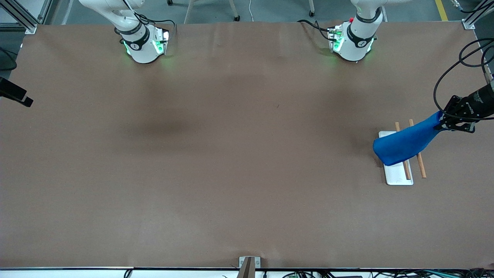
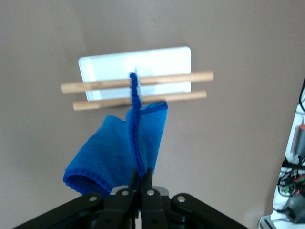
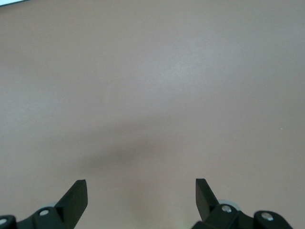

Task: Right arm passes towel to left arm to hang
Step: 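Lower the towel over the dowels with the left gripper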

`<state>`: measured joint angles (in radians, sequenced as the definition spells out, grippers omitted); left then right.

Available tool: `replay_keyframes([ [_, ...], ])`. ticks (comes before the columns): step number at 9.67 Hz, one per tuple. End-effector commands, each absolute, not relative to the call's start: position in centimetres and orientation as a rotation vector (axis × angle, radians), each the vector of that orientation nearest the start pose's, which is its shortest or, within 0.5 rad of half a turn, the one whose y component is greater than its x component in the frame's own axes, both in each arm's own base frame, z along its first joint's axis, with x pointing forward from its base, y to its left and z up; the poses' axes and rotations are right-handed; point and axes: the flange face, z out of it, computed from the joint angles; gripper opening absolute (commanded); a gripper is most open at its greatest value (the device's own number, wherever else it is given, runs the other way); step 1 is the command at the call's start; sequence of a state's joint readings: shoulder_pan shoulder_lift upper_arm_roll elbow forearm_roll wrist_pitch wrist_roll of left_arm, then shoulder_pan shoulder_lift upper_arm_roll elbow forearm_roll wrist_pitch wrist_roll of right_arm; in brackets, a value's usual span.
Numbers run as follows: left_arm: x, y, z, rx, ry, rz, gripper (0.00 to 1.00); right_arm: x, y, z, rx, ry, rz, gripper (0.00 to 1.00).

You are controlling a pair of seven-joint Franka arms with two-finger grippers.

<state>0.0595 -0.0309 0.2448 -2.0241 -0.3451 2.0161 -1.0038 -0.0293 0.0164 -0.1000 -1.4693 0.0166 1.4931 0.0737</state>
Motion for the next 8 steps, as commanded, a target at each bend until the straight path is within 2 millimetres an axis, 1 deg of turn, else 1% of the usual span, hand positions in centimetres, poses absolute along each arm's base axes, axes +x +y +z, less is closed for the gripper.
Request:
replay_keyframes([
  [1, 51.6, 17.7, 44.2, -2.624, -2.233, 0.16, 0.0, 54.0, -7.1, 65.8, -3.118, 0.323, -0.029, 1.0],
  [2, 50.8, 20.2, 43.7, -2.653, -2.203, 0.146, 0.0, 54.0, -7.1, 65.9, -3.117, 0.323, -0.032, 1.0],
  [3, 50.5, 21.4, 42.7, -2.7, -2.157, 0.151, 0.0, 54.0, -7.3, 65.8, -3.115, 0.327, -0.029, 1.0],
  [4, 50.4, 22.6, 41.7, -2.716, -2.158, 0.162, 0.0, 54.0, -7.4, 65.8, -3.113, 0.329, -0.029, 1.0],
  [5, 50.3, 23.4, 40.9, -2.756, -2.101, 0.158, 0.0, 54.0, -7.4, 65.8, -3.113, 0.332, -0.029, 1.0],
  [6, 50.0, 24.7, 39.7, -2.758, -2.105, 0.173, 0.0, 54.0, -7.5, 65.8, -3.112, 0.334, -0.032, 1.0],
  [8, 50.1, 25.4, 37.3, -2.774, -2.069, 0.217, 0.01, 54.0, -7.5, 65.9, -3.114, 0.332, -0.041, 1.0],
])
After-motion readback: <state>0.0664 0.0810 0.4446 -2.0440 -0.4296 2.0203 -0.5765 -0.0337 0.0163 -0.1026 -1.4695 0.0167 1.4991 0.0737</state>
